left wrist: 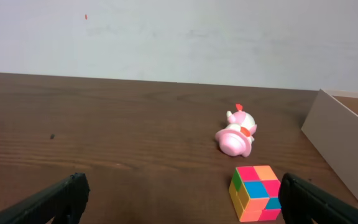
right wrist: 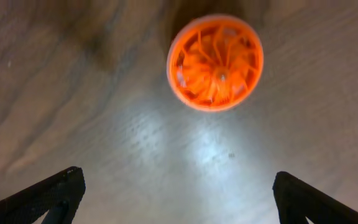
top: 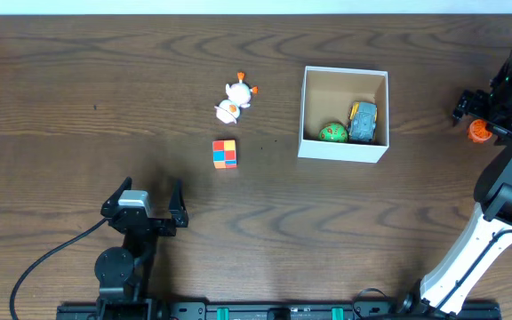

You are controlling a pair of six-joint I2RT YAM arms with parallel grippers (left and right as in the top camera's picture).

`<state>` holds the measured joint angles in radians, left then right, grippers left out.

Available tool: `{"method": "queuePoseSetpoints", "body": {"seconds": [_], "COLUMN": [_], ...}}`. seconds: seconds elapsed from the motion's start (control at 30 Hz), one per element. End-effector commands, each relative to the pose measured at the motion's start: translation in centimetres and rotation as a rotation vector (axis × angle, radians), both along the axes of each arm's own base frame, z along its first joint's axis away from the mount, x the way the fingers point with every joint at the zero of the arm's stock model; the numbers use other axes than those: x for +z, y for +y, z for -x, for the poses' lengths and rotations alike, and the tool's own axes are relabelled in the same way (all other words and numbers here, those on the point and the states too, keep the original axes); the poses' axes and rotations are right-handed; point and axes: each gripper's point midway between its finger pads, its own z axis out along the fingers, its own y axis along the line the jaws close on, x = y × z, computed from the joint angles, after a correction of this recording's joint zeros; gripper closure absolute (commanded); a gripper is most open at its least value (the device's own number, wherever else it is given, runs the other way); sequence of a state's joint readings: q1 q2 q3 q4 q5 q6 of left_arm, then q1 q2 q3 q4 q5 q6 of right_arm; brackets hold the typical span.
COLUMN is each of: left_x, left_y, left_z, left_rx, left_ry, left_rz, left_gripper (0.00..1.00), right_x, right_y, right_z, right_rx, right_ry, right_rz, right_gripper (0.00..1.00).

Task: Pack container
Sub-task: 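Lower the right gripper onto the orange spiky ball and grasp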

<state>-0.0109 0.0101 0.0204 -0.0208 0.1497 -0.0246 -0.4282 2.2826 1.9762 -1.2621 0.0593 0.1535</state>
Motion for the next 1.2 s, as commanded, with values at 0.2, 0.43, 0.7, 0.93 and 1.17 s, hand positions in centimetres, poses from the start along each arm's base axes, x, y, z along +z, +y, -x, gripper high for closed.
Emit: {"method": "queuePoseSetpoints", "body": {"seconds": [0.2, 0.43, 0.7, 0.93, 1.17], "left_x": [-1.5, -1.5, -1.5, -1.5, -1.5], "left_y": [-0.3, -0.3, -0.3, -0.3, -0.3], "left_z": [0.1, 0.1, 0.1, 0.1, 0.1], "left_rx": [-0.015, -0.015, -0.015, -0.015, -0.015], "left_ry": [0.044, 0.044, 0.044, 0.044, 0.044], "left_rz": [-0.012, -0.012, -0.012, -0.012, -0.012], "left_gripper": [0.02, 0.02, 0.02, 0.02, 0.02], "right_x": [-0.2, -0.3, -0.4, -0.6, -2.6], "right_y": [-3.1, -3.9, -3.6, -3.2, -1.7], "right_z": [-1.4, -1.6, -2.6, -2.7, -2.6], "right_rx": [-0.044, -0.050, -0.036, -0.022, -0.010], "right_ry": [-0.138, -0.166, -0.193, -0.187, -0.140], "right_rz": [-0.007, -0.012, -0.013, -0.017, -0.055], "right_gripper": [0.01, 0.01, 0.01, 0.01, 0.01]}}
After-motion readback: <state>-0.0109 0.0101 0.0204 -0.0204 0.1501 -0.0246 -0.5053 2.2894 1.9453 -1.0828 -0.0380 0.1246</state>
